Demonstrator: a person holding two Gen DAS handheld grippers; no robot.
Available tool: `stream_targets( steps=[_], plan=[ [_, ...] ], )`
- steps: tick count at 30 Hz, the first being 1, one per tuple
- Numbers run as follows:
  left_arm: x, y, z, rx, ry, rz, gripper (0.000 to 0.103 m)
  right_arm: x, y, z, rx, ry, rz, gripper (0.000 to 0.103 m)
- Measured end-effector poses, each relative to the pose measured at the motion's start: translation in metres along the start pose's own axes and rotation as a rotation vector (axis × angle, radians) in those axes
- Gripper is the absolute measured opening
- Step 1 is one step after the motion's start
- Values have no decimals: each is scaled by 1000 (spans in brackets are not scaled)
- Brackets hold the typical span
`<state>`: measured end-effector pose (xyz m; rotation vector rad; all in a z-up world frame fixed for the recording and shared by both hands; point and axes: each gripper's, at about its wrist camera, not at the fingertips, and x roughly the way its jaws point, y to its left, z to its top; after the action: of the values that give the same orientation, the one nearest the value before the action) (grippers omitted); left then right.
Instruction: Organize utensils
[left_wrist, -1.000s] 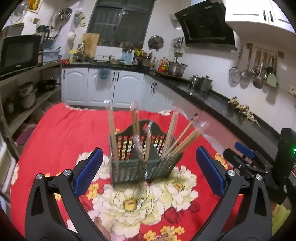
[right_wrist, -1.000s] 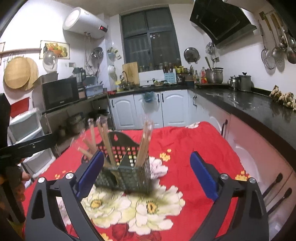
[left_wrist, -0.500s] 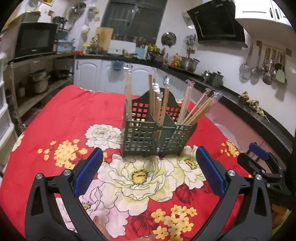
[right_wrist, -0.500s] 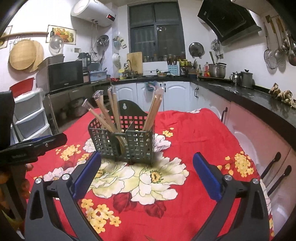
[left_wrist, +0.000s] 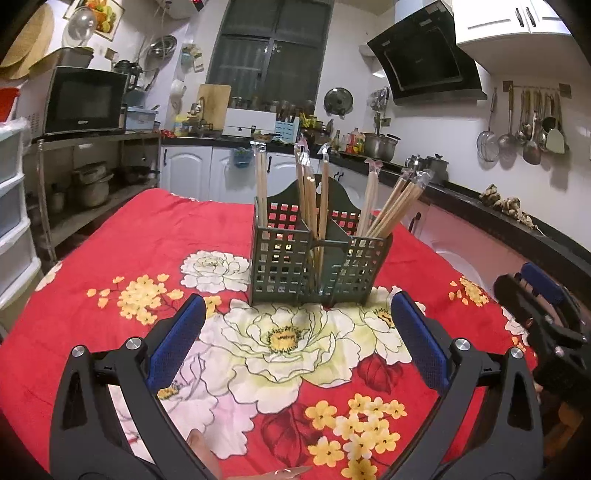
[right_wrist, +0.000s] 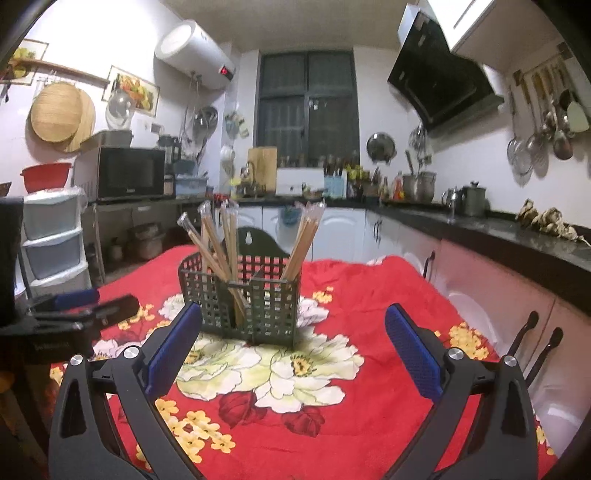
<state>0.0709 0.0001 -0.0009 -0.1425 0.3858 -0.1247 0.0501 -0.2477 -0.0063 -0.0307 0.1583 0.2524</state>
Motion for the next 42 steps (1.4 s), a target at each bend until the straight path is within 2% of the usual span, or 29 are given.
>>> stream_targets(
  steps=[4, 13, 42],
  plan=[
    [-5, -6, -10, 25, -27, 36, 92, -8, -1, -5, 25, -31, 11, 97],
    [-7, -6, -24, 16, -47, 47, 93, -24, 4, -14, 25, -92, 3, 97],
    [-9, -9, -24, 24, -64, 52, 93, -22, 3, -19, 31, -85, -4, 97]
  ],
)
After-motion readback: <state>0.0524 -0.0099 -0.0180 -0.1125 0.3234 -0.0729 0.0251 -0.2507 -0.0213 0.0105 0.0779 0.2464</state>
